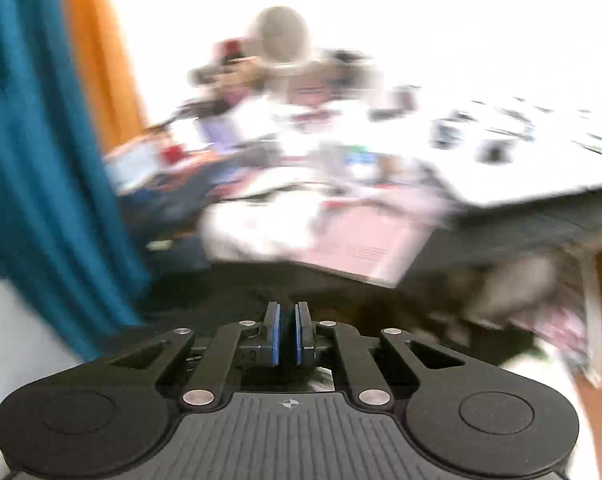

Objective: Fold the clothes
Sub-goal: 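Grasp the sweater with the left gripper while the right gripper lifts its edge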

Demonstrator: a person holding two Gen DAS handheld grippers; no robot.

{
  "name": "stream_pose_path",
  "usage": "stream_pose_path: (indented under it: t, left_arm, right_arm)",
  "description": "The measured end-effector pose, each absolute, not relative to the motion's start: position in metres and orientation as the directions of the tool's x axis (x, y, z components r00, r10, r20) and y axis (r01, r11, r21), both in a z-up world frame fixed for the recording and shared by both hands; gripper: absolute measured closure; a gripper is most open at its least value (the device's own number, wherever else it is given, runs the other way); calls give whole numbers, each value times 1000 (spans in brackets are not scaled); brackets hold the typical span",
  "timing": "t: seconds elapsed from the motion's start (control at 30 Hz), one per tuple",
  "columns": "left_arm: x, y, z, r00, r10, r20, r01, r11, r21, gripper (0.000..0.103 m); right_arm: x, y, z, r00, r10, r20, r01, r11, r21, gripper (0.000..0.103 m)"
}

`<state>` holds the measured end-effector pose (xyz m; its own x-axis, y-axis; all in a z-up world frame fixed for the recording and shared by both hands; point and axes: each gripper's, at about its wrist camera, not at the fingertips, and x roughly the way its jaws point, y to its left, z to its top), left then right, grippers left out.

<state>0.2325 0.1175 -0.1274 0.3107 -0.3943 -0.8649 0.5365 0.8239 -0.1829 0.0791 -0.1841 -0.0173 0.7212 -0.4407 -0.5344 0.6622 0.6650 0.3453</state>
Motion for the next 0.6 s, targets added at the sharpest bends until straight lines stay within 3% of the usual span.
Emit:
stream_pose_path:
  t: [0.13,0.23,0.33,0.4,0.43,0.5,0.57,0.6]
  left_arm:
    - [231,117,-128,316,-395,-863,528,829,-187,87]
    - [229,112,-131,321,-386,-865,545,822,-165,87]
    - [229,109,-132,317,-378,-870,560,815,-150,87]
    - [230,110,-133,308,-379,-872,561,813,-155,84]
    - [230,110,-134,301,-381,-874,561,812,-161,83]
    - [232,111,-136,288,-387,-876,556,812,-176,79]
    - [233,111,-140,272,-389,-880,553,812,-188,74]
    - [234,110,-143,263,-386,-884,550,813,-191,71]
  right_arm:
    - [11,-176,-57,542,-471,-696,801,541,257,98]
    - [-12,-164,-110,429,-339,-837,843,484,236,98]
    - [-8,-155,-153,346,-170,-923,843,487,227,95]
    - [1,-153,-158,298,-135,-945,847,495,197,86]
    - [6,-152,-152,311,-157,-937,838,510,193,75]
    - [15,-150,-134,377,-239,-895,805,562,190,65]
    - [32,-151,-115,449,-305,-840,756,630,175,48]
    - [44,-152,-108,484,-319,-815,726,666,171,46]
